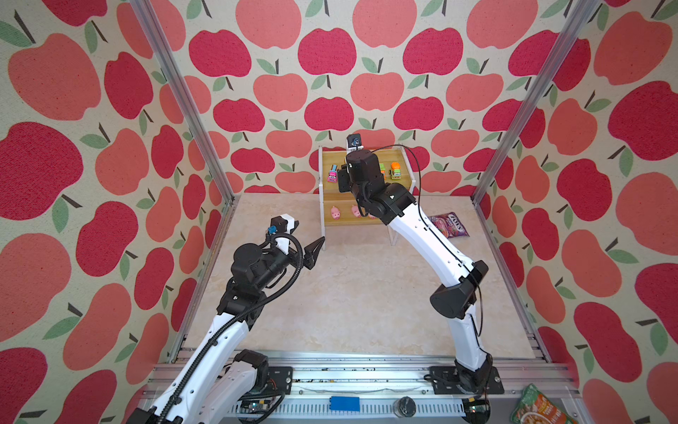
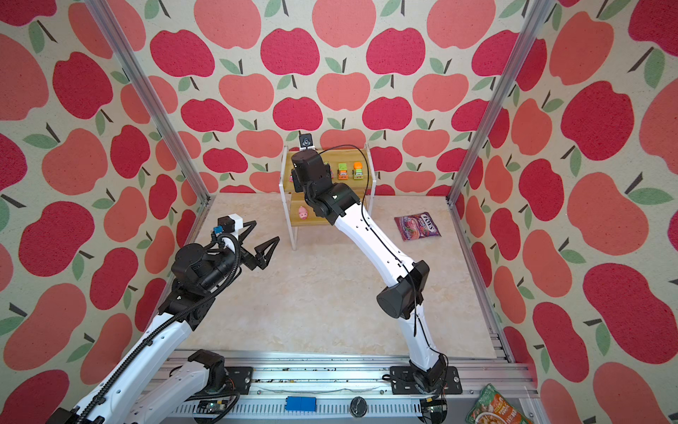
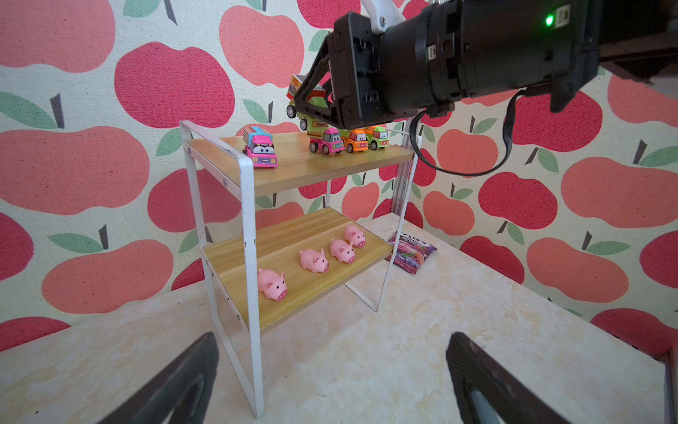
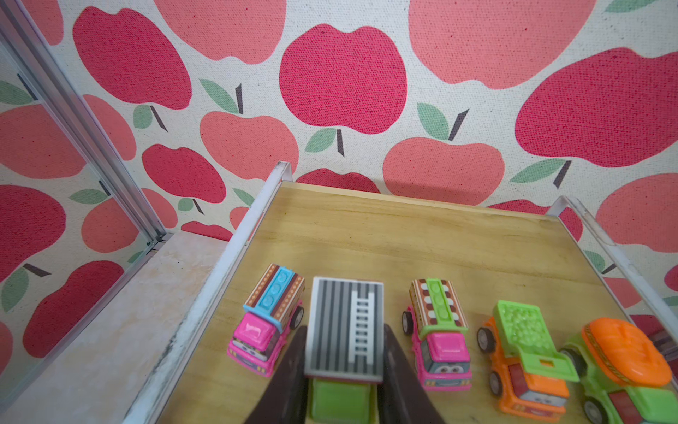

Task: Place and organize the plastic toys onto the shelf
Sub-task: 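Set the car on the top tier beside the pink truck, open right gripper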

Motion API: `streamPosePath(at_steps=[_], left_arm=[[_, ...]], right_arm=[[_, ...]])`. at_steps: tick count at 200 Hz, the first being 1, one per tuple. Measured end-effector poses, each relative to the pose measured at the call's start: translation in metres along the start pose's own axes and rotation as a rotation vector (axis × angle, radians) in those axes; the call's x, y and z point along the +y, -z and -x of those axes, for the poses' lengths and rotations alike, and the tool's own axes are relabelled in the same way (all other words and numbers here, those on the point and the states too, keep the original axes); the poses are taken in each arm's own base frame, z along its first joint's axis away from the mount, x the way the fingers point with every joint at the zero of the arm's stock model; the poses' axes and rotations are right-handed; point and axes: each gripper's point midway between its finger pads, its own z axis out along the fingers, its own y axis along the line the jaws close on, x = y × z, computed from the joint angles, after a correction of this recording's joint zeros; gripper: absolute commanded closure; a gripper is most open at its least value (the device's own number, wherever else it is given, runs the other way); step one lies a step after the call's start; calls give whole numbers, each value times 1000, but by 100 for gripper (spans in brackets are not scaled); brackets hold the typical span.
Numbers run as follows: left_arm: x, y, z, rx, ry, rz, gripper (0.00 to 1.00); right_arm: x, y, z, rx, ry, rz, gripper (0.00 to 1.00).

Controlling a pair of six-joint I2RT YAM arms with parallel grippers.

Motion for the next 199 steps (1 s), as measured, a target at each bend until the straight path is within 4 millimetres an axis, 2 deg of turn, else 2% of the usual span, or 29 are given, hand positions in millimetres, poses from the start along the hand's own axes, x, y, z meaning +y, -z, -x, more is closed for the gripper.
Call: streamPosePath(at_steps=[24, 82, 199], left_arm=[[0, 0, 0, 0, 4, 0, 1], [1, 0, 0, 1, 5, 2, 1], [1, 0, -5, 19, 12, 3, 1]], right_arm=[[-1, -4, -2, 6, -13, -4, 72], [7, -19, -22, 51, -13, 4, 72], [1, -21, -24, 63, -11, -4, 70]])
